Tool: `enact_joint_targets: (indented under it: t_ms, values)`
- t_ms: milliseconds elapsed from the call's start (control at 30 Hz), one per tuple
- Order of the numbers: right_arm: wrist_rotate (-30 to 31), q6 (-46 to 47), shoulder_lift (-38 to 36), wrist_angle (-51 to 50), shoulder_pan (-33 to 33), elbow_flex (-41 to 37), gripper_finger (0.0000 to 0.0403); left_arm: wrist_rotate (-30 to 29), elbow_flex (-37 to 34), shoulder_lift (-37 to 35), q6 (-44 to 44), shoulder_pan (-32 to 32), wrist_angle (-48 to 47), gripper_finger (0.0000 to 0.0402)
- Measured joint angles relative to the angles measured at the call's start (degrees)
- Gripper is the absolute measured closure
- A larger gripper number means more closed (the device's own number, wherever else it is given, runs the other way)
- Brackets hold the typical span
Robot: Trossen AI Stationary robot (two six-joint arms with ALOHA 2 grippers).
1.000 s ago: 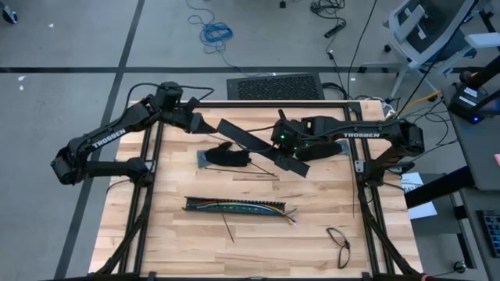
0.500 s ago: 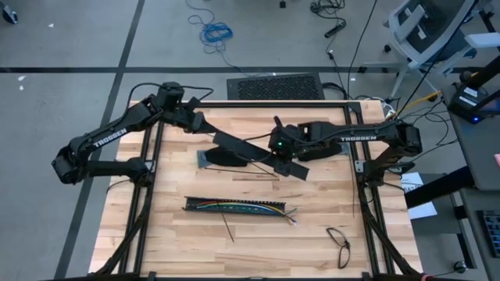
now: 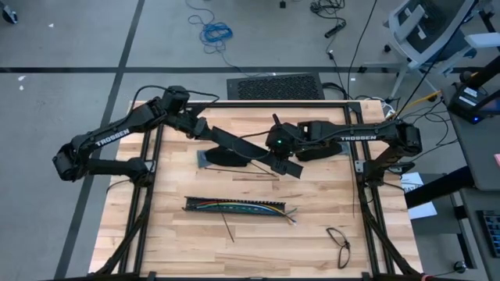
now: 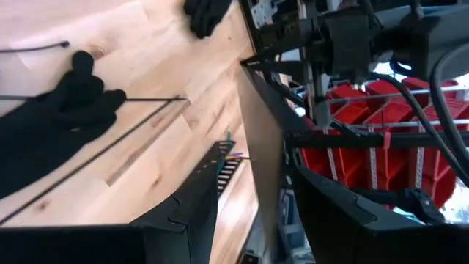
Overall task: Ziptie cables
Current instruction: Close the cable duct
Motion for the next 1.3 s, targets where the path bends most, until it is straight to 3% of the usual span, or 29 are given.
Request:
enact_joint_targets:
  t_ms: [333,400,500,533,900,1033,1167,1300]
  values:
    - [0.0,0.0,0.0,0.0,0.0,0.0,0.0403,-3.9,0.0,3.1,1.9,0.0,0.6,0.0236]
    - [0.0,0.0,0.0,0.0,0.0,0.0,0.0403,-5.5,0.0,3.2,3.1,0.0,0.7,0.0268]
    - [0.0,-0.2,0.0,0.0,0.0,0.0,0.0403,-6.1,0.0,3.2,4.7,0.0,1.0,0.0366]
    - [0.0,-0.5,0.0,0.0,0.0,0.0,0.0403,-5.9,0.0,3.2,4.8,0.0,1.5,0.0382]
    - [0.3,0.1,0.0,1.1,-0.1,-0.1,0.0397,-5.6,0.1,2.6,8.7,0.0,2.5,0.0399]
    - [-1.2,2.8,0.0,2.4,-1.4,-0.1,0.0363,-7.0,0.1,1.1,14.4,-0.1,1.2,0.0400]
    - [-6.4,5.2,-0.2,4.6,-2.8,0.0,0.0306,-12.9,0.0,-0.2,20.2,0.1,-2.9,0.0400]
    - [-9.5,6.2,-0.2,6.8,-3.4,0.0,0.0244,-13.6,0.0,-0.9,25.4,0.0,-5.4,0.0401]
